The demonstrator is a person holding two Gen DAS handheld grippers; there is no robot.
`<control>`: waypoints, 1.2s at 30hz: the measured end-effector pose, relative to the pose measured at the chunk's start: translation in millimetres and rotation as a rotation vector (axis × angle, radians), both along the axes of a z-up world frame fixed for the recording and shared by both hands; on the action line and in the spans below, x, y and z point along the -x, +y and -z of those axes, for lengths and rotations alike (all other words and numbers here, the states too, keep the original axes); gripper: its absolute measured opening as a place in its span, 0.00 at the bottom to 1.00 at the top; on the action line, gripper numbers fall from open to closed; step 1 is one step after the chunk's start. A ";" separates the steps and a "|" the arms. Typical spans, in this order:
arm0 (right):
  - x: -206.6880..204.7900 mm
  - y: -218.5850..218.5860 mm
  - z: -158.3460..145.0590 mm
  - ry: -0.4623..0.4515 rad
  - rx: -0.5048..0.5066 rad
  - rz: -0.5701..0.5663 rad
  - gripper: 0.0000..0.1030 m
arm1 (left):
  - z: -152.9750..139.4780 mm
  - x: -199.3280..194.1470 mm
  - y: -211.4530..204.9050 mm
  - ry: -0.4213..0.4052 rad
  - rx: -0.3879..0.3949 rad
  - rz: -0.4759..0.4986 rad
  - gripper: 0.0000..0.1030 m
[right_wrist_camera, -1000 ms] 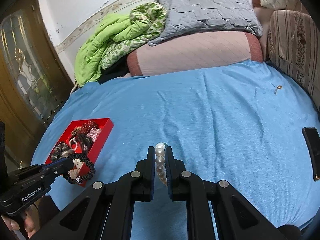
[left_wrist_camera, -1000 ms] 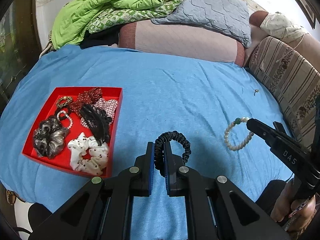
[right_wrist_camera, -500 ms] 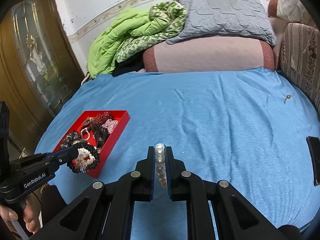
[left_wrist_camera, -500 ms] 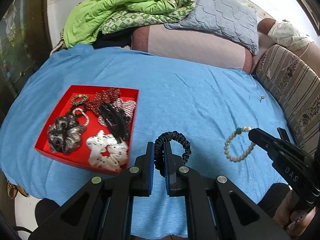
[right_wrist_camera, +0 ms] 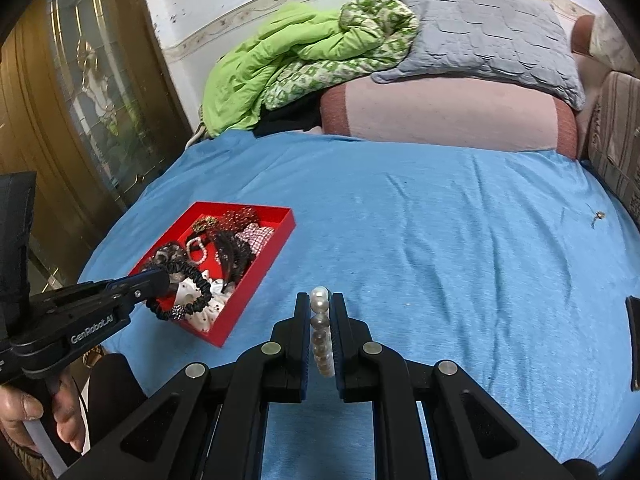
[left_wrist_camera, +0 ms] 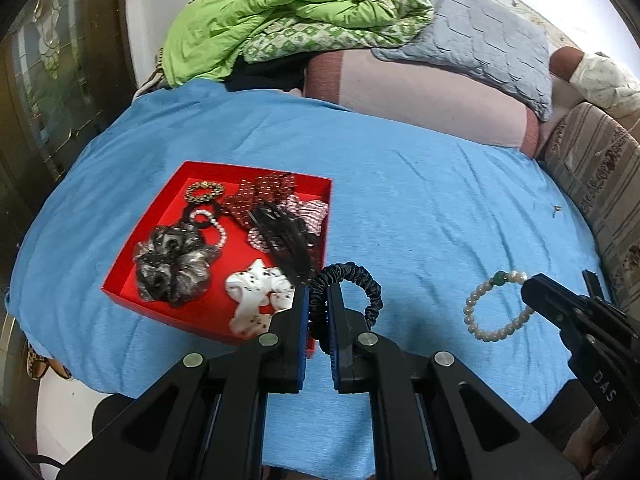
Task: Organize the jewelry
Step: 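Carry the hair tie and pearl bracelet toward the red tray with both grippers, then lower the hair tie and pearl bracelet into the tray and open both grippers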
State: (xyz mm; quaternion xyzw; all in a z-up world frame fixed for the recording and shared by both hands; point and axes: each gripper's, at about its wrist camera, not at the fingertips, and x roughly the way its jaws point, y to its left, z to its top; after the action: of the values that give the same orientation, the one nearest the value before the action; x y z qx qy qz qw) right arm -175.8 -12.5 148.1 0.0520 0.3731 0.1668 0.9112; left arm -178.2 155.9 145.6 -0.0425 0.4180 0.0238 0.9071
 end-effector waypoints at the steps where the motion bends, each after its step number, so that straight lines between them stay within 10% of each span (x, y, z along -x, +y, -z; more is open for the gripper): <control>1: 0.1 1.8 -0.2 0.000 0.002 -0.004 0.11 | 0.2 -0.3 1.4 -0.002 -0.010 -0.007 0.08; 36: -31.4 89.2 -12.4 0.009 0.055 -0.193 0.11 | 12.4 -15.5 63.7 0.007 -0.022 -0.118 0.08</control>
State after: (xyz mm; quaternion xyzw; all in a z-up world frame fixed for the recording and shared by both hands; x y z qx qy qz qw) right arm -144.5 76.7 160.5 -0.0087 0.3848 0.2432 0.8903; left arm -162.7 219.6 133.2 -0.0569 0.4174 0.0820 0.9032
